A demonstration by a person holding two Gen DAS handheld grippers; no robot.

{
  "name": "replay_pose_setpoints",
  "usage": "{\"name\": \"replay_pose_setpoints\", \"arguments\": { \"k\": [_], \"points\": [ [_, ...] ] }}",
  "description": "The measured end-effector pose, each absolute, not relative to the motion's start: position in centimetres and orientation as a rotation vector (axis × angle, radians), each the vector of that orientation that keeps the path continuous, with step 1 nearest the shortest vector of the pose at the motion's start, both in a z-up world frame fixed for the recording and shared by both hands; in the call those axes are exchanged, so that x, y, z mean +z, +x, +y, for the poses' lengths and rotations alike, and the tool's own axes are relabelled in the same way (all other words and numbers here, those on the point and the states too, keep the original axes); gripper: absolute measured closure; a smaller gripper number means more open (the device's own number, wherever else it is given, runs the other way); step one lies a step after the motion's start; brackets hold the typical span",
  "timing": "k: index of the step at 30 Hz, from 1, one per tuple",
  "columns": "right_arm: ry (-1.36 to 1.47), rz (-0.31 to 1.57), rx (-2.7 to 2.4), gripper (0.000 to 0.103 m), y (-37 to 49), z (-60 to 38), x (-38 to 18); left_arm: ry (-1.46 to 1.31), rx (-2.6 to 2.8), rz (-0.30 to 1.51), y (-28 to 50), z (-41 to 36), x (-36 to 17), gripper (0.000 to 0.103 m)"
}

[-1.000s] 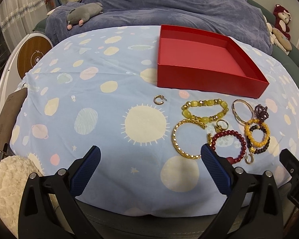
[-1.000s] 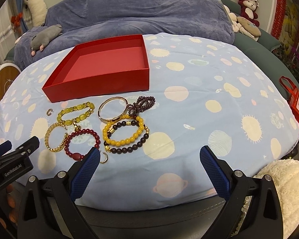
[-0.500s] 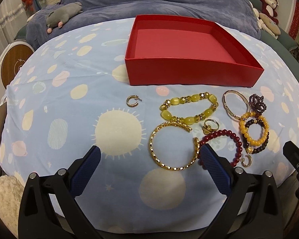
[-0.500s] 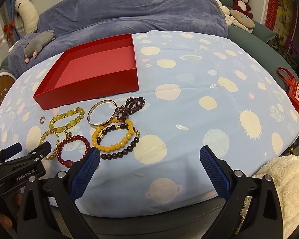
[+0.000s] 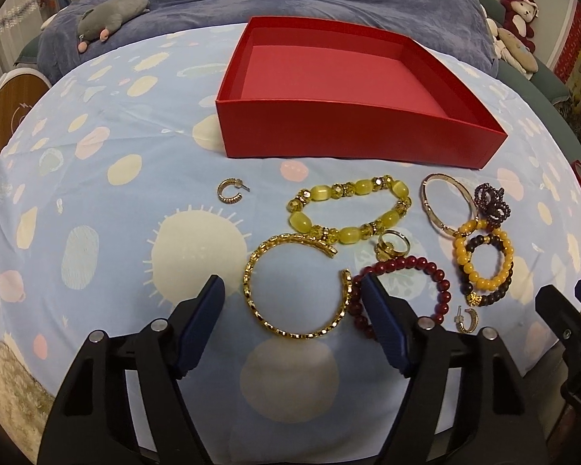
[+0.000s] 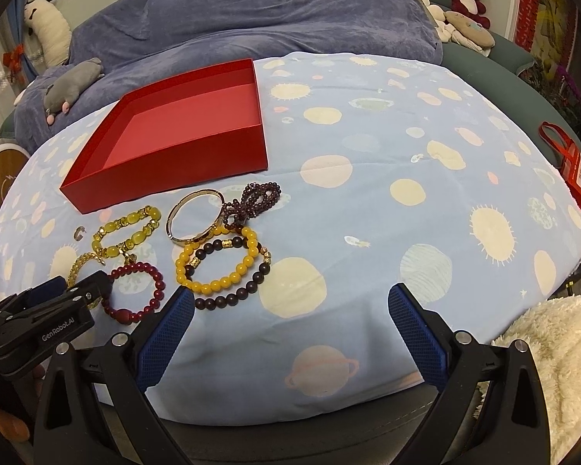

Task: Organize jewelry
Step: 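Grasp the gold twisted cuff with the left tool while the right tool grasps the rose-gold bangle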

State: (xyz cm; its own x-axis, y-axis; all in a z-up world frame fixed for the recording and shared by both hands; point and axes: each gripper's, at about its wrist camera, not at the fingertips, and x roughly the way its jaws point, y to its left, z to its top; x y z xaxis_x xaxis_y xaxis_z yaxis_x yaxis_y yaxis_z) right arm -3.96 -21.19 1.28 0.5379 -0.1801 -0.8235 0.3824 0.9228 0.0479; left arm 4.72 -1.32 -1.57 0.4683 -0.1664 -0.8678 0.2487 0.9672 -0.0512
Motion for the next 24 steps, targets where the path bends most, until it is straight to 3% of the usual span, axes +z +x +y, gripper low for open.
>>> {"name": "replay_pose_setpoints", "arguments": {
  "k": [16, 20, 24],
  "points": [
    [0.227, 0.947, -0.325, 0.007, -3.82, -20.87, 1.18, 0.116, -0.218, 1.041, 4.81, -1.16, -1.95, 0.035],
    [0.225, 0.950, -0.323, 0.007, -3.82, -20.79, 1.13, 0.091, -0.200, 1.030, 4.86, -0.48, -1.72, 0.049],
    [0.224, 0.949, -0.320, 0.007, -3.86, -20.77, 1.17, 0.091, -0.201, 1.027, 4.84, -0.44, -1.67, 0.049]
  ]
}}
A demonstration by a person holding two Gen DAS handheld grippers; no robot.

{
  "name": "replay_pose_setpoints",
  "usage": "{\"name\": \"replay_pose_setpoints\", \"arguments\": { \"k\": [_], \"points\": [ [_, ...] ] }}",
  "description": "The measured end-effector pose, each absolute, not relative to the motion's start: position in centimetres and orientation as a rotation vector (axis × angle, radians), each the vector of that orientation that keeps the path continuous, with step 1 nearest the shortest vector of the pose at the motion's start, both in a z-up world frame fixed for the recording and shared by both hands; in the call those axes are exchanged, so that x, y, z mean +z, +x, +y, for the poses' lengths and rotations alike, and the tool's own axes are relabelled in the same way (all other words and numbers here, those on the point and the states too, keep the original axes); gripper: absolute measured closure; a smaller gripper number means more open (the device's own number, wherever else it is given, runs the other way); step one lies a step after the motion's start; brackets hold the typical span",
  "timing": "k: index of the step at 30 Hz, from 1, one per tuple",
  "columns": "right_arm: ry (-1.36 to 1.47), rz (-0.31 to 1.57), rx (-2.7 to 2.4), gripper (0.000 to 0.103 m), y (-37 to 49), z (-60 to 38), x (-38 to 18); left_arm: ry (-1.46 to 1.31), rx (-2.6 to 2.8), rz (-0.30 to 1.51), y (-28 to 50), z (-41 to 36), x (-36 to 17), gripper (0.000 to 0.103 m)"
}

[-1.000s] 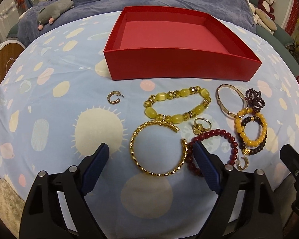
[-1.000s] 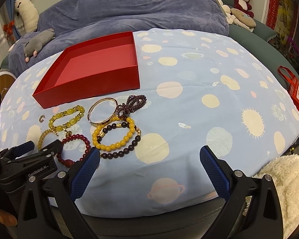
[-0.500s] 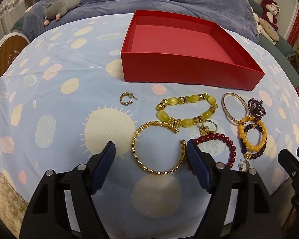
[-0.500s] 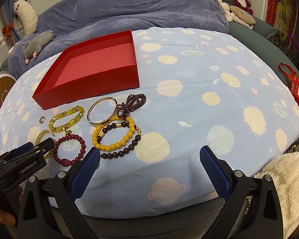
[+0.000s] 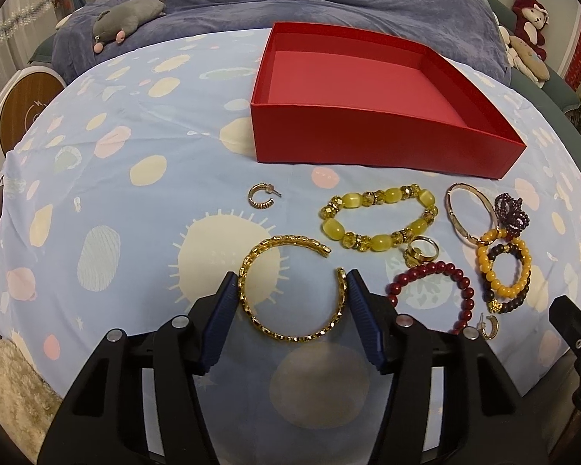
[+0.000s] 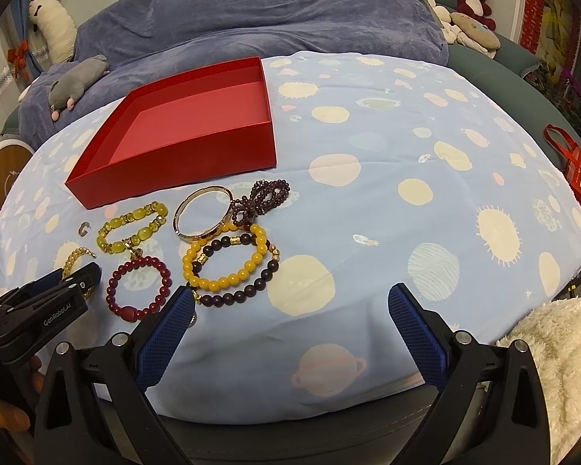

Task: Organize jewelry
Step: 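Grasp the gold twisted cuff with the left tool while the right tool grasps the rose-gold bangle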

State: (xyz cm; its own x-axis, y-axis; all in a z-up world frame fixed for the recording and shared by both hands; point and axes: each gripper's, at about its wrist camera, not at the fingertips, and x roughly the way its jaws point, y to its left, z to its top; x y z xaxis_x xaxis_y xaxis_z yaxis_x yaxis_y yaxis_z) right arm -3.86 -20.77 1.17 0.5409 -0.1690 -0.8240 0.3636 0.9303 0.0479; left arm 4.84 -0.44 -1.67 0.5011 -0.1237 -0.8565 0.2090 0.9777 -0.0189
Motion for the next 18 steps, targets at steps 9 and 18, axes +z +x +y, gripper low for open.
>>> {"name": "replay_pose_setpoints", "arguments": {
  "k": [9, 18],
  "points": [
    [0.216, 0.949, -0.267, 0.007, -2.8, -20.7, 1.5, 0.073, -0.167, 0.982, 4.9, 0.8, -0.4, 0.049],
    [0.189, 0.963, -0.173, 0.017, 0.5, -19.2, 2.2, 0.027, -0.133, 0.987, 5.3, 2.4, -0.6, 0.049]
  ]
}}
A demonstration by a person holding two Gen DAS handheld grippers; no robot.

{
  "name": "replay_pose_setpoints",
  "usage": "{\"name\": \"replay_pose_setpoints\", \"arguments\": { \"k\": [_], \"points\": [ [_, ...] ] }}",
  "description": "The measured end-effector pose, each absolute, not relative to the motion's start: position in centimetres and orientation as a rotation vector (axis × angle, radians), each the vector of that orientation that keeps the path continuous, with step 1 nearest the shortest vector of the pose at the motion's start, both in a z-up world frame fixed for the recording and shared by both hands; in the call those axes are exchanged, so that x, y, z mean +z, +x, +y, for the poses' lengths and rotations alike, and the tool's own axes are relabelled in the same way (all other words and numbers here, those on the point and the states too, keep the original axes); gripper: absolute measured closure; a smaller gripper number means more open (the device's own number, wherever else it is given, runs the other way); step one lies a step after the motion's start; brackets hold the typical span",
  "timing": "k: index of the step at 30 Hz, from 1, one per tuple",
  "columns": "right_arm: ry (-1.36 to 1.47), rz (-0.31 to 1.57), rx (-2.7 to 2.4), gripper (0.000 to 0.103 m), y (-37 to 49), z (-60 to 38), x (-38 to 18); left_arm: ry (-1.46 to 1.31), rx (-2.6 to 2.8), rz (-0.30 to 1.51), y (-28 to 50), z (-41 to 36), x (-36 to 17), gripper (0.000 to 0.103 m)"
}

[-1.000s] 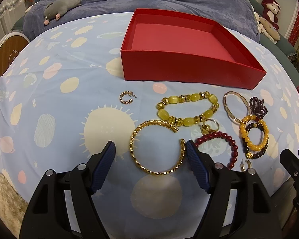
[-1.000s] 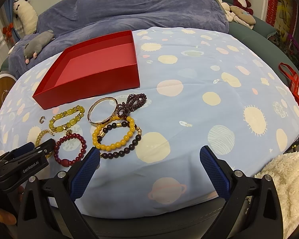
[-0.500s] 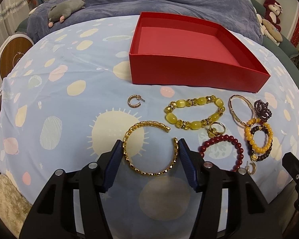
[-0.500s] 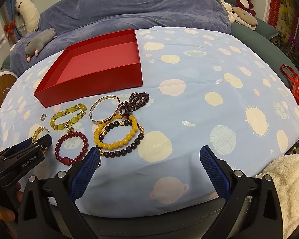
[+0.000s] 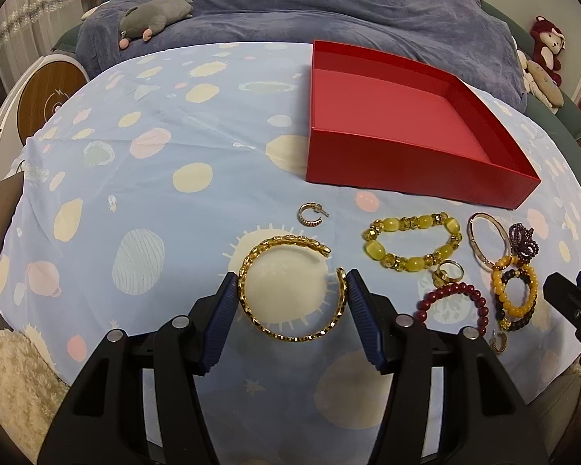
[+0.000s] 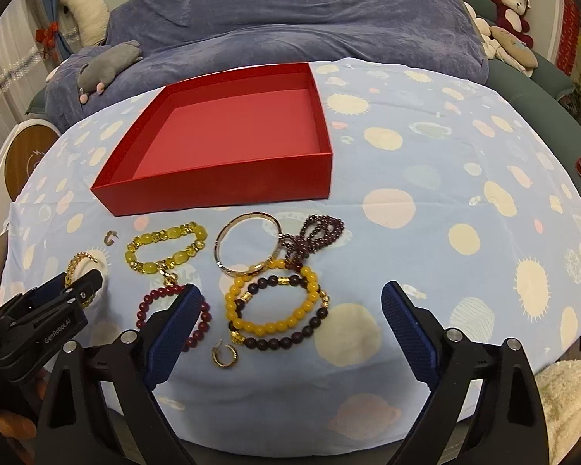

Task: Organize jewelry
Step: 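Grasp the gold twisted cuff with the left tool while the right tool grasps the rose-gold bangle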

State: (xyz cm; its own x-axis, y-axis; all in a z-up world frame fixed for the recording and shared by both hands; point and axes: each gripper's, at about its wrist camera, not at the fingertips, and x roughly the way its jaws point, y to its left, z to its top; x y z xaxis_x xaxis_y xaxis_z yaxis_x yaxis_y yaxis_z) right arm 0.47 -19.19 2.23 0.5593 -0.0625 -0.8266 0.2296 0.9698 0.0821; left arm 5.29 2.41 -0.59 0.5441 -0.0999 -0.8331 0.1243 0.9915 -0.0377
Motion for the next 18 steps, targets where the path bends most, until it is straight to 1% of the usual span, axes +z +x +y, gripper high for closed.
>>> {"name": "replay_pose_setpoints", "arguments": {
  "k": [2, 5, 7, 9, 18],
  "points": [
    [0.189, 0.967, -0.148, 0.022, 1.1, -18.5, 2.2, 0.018, -0.134, 0.986, 5.3, 2.6, -0.6, 0.049],
    [0.162, 0.974, -0.104, 0.024, 2.3, -17.2, 1.9, 0.019, -0.136, 0.989, 5.4, 2.7, -0.7, 0.049],
    [0.164, 0.989, -0.082, 0.027, 3.4, -16.7, 1.3, 0.018, -0.137, 0.992, 5.4, 2.7, -0.8, 0.049],
    [0.174, 1.010, -0.064, 0.032, 4.6, -16.6, 0.7, 0.016, -0.137, 0.991, 5.4, 2.8, -0.8, 0.049],
    [0.142, 1.057, -0.035, 0.035, 7.8, -17.5, -1.5, -0.014, -0.142, 1.018, 5.7, 3.1, -1.4, 0.049]
  ]
}}
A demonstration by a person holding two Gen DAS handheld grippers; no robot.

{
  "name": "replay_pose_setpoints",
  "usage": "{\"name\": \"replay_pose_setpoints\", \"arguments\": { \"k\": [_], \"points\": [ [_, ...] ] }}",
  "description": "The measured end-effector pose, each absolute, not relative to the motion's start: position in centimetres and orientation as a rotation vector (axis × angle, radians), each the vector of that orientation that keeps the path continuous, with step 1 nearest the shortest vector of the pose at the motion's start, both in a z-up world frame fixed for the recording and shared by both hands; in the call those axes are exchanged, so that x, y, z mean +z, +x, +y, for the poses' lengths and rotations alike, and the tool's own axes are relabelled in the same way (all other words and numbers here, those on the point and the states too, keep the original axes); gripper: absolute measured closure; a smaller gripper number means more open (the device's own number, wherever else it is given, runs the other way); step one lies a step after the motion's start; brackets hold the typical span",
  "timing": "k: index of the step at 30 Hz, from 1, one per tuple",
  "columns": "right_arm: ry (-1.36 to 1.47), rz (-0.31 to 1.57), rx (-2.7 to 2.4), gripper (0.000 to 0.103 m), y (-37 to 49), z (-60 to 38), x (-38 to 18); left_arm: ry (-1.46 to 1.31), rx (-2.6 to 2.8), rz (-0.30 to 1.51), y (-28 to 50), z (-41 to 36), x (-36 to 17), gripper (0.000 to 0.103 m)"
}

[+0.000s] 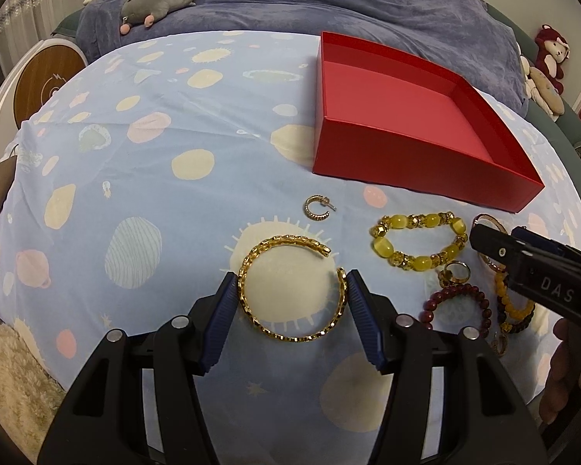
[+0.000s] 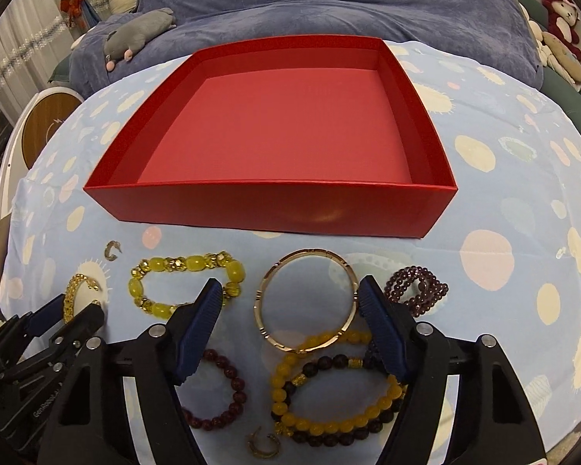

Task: Organize jewelry
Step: 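Grasp the gold twisted cuff with the left tool while the right tool grasps the rose-gold bangle, then carry both bangles into the red box and open both tools to release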

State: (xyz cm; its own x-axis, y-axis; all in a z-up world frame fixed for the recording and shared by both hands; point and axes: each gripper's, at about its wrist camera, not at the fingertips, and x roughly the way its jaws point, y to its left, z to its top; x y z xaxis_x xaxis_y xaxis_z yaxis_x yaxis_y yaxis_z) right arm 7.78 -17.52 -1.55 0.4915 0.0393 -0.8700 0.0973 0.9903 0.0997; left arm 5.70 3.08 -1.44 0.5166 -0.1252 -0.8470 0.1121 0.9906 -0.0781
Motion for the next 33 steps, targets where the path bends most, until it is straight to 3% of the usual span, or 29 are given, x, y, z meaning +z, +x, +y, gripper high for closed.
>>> {"name": "replay_pose_setpoints", "arguments": {
  "k": [13, 16, 33],
  "points": [
    [0.040, 1.059, -0.044, 0.039, 7.6, -17.3, -2.3, -0.003, -0.160, 1.020, 5.8, 2.6, -1.5, 0.048],
    [0.033, 1.054, -0.026, 0.048, 7.7, -17.3, -2.2, 0.000, -0.160, 1.019, 5.8, 2.6, -1.5, 0.048],
    [0.182, 0.951, -0.017, 0.048, 3.1, -18.8, 3.4, 0.017, -0.175, 0.990, 5.0, 1.9, 0.2, 0.048]
  ]
}}
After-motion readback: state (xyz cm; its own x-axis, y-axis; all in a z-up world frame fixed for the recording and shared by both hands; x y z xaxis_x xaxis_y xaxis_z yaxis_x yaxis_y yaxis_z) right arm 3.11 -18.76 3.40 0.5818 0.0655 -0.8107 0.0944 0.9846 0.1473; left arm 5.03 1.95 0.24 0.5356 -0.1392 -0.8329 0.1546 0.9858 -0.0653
